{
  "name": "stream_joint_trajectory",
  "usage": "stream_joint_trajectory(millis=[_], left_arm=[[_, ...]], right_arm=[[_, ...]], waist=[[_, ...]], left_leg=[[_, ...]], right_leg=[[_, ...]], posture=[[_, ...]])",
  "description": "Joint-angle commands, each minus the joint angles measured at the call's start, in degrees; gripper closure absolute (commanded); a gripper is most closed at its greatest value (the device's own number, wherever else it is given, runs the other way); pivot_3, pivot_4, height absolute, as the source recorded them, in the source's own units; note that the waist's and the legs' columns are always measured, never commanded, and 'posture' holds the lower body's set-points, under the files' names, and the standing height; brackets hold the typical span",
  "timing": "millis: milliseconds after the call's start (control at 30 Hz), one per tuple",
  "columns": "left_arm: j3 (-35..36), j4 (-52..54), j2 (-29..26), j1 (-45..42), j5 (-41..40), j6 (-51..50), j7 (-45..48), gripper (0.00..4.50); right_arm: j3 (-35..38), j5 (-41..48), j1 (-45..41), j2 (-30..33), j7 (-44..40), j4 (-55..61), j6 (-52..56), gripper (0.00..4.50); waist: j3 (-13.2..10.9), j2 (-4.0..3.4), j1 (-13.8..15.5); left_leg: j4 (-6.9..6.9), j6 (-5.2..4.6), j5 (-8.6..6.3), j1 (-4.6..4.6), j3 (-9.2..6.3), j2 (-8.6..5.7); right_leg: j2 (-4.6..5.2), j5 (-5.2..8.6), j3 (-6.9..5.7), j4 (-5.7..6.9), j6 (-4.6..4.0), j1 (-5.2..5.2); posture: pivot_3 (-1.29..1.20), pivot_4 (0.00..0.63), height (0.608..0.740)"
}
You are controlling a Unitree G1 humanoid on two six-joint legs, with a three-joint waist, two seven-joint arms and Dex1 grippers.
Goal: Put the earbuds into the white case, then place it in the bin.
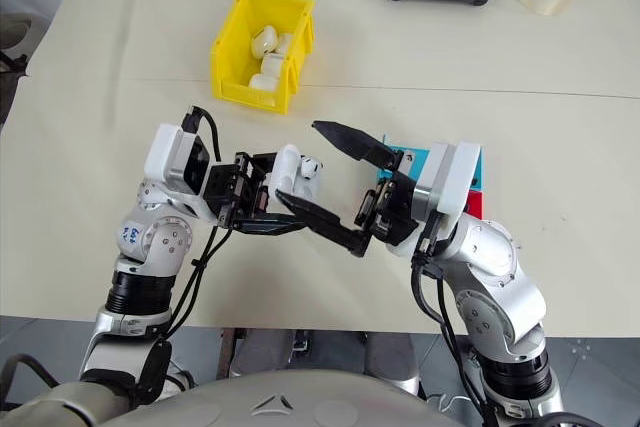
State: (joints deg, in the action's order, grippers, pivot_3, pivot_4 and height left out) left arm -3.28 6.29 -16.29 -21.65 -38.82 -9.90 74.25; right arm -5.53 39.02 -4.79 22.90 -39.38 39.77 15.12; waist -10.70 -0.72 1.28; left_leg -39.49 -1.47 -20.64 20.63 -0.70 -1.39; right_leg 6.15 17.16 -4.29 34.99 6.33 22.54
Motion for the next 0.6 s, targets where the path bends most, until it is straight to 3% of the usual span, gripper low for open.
stream_joint_trajectory(millis=[33,167,233,367,600], left_arm=[[0.6,1.3,-0.5,0.7,0.0,1.8,0.5,1.74],[1.2,-0.7,-1.9,2.6,1.2,3.9,2.0,1.74],[1.1,-1.0,-2.1,2.9,1.3,4.5,2.1,1.74],[1.4,-1.6,-2.6,4.6,2.0,6.8,2.6,1.74],[0.7,-1.6,-1.8,5.7,2.8,8.8,2.1,1.74]], right_arm=[[5.8,2.3,1.7,3.3,-0.8,2.3,-0.1,0.03],[18.1,4.3,8.2,10.5,-4.2,2.6,-1.5,0.03],[20.6,4.6,10.0,12.3,-5.7,2.3,-2.1,0.03],[34.7,0.2,21.2,15.5,-15.2,-5.9,-9.0,0.03],[41.0,-6.9,25.6,18.5,-23.7,-23.4,-19.1,0.03]], waist=[[0.0,0.00,0.1],[0.0,-0.01,0.2],[0.0,0.00,0.1],[0.0,0.00,0.4],[0.0,0.01,0.1]], left_leg=[[0.00,0.00,0.00,0.00,-0.01,0.00],[0.04,-0.07,-0.04,0.00,-0.01,-0.06],[0.08,-0.09,-0.05,0.00,0.02,-0.06],[0.11,-0.09,-0.04,-0.02,0.06,-0.04],[0.16,-0.31,-0.04,-0.21,0.37,-0.13]], right_leg=[[0.00,0.00,-0.01,0.00,0.00,-0.01],[0.10,0.00,-0.05,-0.05,0.00,-0.03],[0.11,0.00,-0.06,-0.08,0.01,-0.05],[0.10,0.00,-0.07,-0.14,0.01,-0.09],[0.15,-0.10,0.16,-0.29,0.20,-0.21]], posture=[[0.00,0.150,0.740],[0.00,0.150,0.740],[0.00,0.150,0.740],[0.00,0.150,0.740],[0.00,0.150,0.740]])
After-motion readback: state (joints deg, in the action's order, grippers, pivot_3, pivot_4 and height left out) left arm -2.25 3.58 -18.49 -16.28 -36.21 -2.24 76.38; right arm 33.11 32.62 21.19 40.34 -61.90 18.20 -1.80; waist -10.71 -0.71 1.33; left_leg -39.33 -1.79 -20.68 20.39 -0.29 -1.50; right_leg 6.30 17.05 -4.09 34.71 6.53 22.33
